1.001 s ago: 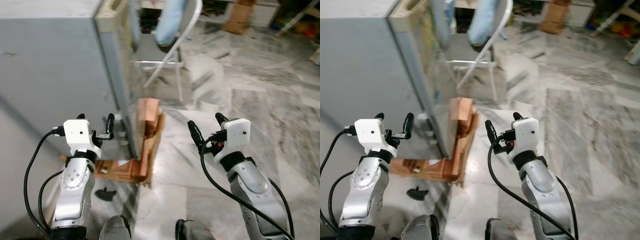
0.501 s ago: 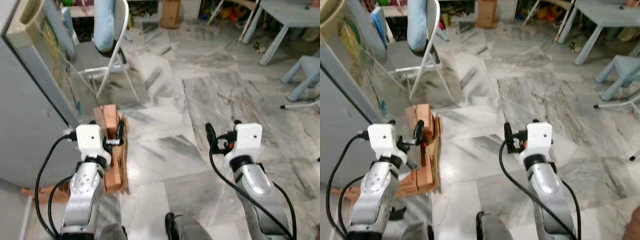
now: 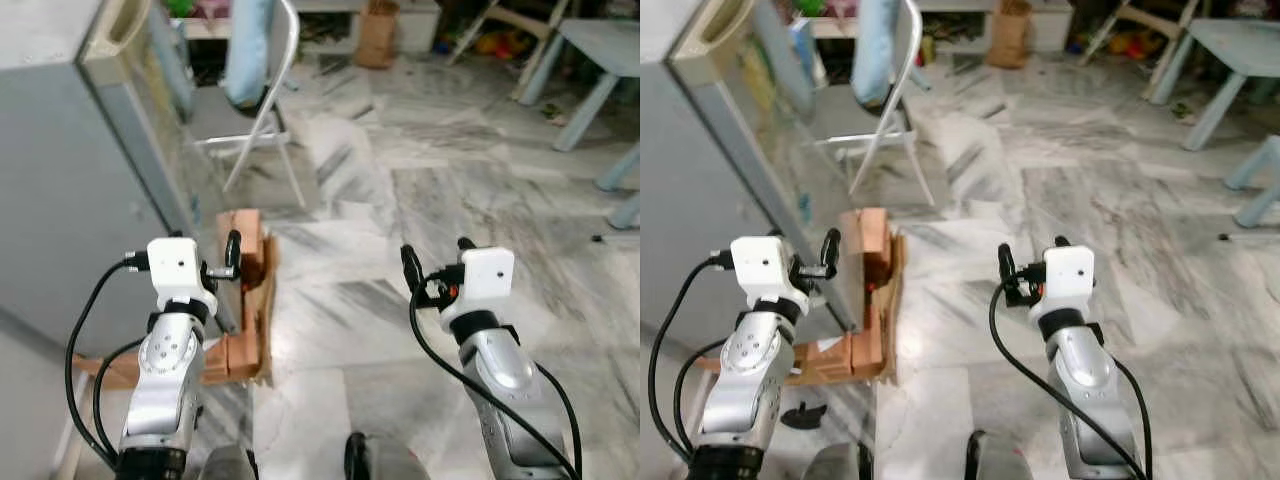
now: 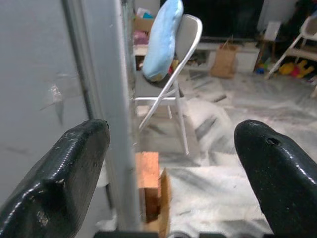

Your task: Restocking fridge

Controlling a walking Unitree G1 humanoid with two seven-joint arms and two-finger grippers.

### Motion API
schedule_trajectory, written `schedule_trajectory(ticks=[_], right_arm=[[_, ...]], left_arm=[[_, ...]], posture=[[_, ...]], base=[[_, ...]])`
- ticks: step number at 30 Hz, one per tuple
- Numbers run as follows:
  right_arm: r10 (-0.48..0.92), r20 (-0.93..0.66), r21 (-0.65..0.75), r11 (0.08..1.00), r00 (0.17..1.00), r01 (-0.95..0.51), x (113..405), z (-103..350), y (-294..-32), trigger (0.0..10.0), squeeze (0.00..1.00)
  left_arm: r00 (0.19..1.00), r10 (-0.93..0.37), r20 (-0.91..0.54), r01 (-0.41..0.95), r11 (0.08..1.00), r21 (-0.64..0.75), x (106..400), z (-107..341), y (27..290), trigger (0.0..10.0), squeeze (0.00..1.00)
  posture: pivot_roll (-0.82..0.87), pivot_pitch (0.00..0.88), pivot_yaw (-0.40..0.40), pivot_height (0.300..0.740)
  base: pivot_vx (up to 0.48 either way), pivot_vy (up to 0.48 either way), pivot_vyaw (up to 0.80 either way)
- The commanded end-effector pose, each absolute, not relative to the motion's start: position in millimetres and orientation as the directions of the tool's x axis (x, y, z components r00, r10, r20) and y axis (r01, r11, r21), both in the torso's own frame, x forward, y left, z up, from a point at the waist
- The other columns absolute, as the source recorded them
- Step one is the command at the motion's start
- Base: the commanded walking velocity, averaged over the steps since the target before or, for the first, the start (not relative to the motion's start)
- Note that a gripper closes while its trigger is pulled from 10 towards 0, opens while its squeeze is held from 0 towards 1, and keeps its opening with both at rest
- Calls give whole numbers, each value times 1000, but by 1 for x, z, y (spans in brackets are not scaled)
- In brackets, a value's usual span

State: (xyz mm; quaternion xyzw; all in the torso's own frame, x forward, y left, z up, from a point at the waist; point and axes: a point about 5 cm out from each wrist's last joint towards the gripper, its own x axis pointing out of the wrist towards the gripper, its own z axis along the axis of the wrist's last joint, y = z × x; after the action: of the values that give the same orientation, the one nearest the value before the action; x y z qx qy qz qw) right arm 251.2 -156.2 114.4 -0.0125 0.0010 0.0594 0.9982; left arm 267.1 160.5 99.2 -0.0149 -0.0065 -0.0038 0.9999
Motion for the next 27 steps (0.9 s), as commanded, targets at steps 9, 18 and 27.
schedule_trajectory(ticks=[9,18,27], right_arm=[[121,-7,-42,992,993,-121,251,110,-158,10000,0],[121,-16,-43,992,992,-122,250,107,-158,10000,0],[124,-29,-46,991,992,-126,248,106,-159,10000,0]], left_arm=[[999,-22,28,23,999,-40,267,101,154,10000,0],[1000,-6,30,7,1000,-29,272,99,155,10000,0],[998,28,58,-28,1000,5,299,105,165,10000,0]], posture=[[48,71,0,740],[48,80,-7,740],[29,94,-9,740]], base=[[327,0,0],[0,0,0],[0,0,0]])
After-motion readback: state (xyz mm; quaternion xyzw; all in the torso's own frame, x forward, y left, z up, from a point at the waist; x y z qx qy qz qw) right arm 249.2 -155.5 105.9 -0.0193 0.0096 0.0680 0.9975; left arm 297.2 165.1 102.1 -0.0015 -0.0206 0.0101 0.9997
